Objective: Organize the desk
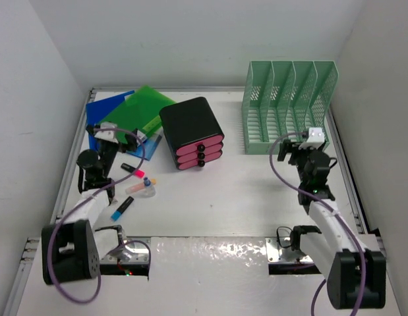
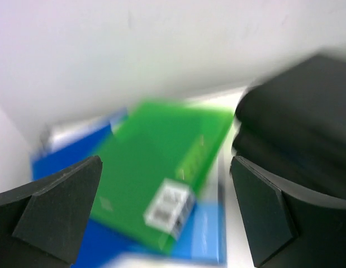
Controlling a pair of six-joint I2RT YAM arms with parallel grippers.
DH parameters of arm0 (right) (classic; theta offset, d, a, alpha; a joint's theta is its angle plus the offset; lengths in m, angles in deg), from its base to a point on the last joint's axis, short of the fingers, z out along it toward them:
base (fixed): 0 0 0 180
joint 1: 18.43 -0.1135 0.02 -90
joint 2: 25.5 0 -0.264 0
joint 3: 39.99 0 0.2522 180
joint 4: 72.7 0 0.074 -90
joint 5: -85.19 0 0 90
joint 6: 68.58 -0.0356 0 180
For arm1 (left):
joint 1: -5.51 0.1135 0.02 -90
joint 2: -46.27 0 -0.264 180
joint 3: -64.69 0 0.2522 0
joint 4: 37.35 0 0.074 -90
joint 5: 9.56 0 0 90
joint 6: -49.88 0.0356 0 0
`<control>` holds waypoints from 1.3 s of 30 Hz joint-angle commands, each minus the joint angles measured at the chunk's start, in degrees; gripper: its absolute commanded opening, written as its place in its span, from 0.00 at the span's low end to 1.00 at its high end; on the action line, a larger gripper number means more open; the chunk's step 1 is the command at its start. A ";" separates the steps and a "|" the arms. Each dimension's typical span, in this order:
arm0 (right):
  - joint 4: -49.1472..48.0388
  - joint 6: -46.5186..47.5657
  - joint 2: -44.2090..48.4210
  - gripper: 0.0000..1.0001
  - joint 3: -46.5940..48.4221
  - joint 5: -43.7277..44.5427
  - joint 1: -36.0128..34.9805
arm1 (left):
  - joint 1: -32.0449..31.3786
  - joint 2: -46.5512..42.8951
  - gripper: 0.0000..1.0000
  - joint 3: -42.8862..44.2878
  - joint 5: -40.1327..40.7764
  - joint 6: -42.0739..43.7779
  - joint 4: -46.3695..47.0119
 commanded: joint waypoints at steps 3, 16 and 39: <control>34.03 -6.88 4.48 0.79 16.15 6.95 -5.55 | 0.48 -6.64 0.96 14.75 -6.40 6.46 -30.87; 41.05 -11.37 -13.86 0.69 36.98 23.78 -46.08 | 0.48 -8.31 0.98 40.56 -4.21 20.44 -85.56; 35.52 -12.68 -47.19 0.49 59.68 30.39 -54.37 | 0.57 -3.91 1.00 35.72 -6.93 24.40 -85.31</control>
